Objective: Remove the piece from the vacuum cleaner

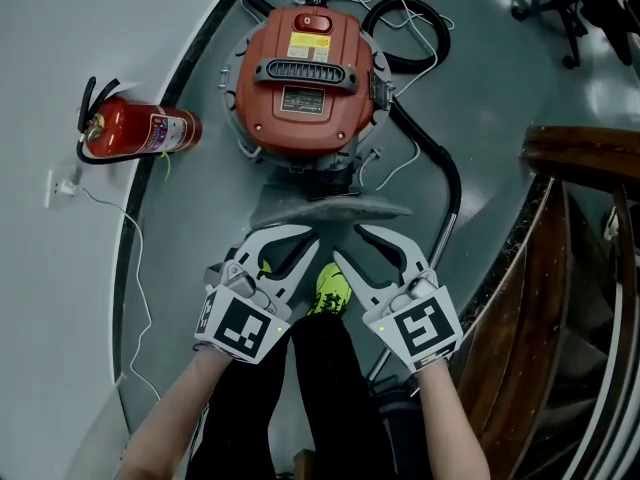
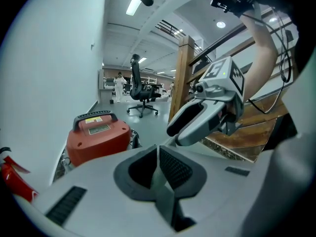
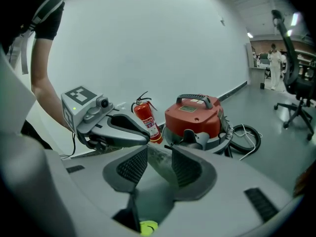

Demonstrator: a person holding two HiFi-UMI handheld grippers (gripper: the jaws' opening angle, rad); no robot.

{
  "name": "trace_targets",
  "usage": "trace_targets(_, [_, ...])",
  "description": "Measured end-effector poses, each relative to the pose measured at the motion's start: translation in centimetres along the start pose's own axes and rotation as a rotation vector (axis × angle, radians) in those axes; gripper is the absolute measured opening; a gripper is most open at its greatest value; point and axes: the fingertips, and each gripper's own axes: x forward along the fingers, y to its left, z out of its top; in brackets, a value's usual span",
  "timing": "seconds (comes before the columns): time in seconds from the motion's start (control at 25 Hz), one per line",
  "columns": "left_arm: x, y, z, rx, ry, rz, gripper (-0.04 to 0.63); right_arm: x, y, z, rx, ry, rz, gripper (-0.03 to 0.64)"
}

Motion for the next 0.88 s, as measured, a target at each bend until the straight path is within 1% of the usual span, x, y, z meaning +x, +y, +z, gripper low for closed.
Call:
trace_targets(0.04, [0.2,0.2,-0.2,0.003,0.004,0.003,0.014,0.3,-0.2,-0.3,0.005,0.009,-0.004,0.153])
trace_targets(0.08, [0.4,0.4,-0.5,0.002,0.008,0.007,0.032,0.6,-0.3,-0.6,0.012,0.022,-0.01,0.165])
trace_targets(0.16, [0.9,1.0,-0.9,-0.005,0.017,0.018,0.088,1.1,-0.6,-1.1,0.009,0.051,-0.02,0.192])
trace_targets(0.24, [1.3,1.3,-1.4,-0.005,0.027,0.028,0.125,1.6,-0.8,-1.3,-0.019,0.072,-0.021,0.213])
trace_targets(0.32, [1.8,1.5,-1.8,0.004,0.041,0.035,0.147,2.0,-1.1,-1.4,-0.046,0.086,-0.017,0.226])
trace_targets(0.4, [2.3,1.8,-2.2,0.005,0.056,0.045,0.167,2.5,-1.5,-1.7,-0.027,0.099,-0.023,0.237])
trace_targets(0.44, [2.5,2.0,-2.4,0.008,0.065,0.05,0.176,2.7,-1.7,-1.8,-0.036,0.11,-0.025,0.243])
trace_targets(0.52, [3.0,2.4,-2.7,0.025,0.082,0.055,0.199,3.0,-2.2,-2.1,-0.09,0.138,-0.026,0.252])
trace_targets(0.6, [3.6,2.7,-2.9,0.052,0.099,0.053,0.212,3.3,-2.8,-2.3,-0.153,0.165,-0.025,0.259])
trace_targets(0.76, [4.8,2.9,-3.5,0.103,0.138,0.03,0.233,3.7,-3.6,-3.2,-0.176,0.196,-0.047,0.275])
trace_targets(0.88, [5.5,2.7,-4.0,0.124,0.167,0.007,0.238,3.9,-4.0,-3.6,-0.229,0.228,-0.048,0.288])
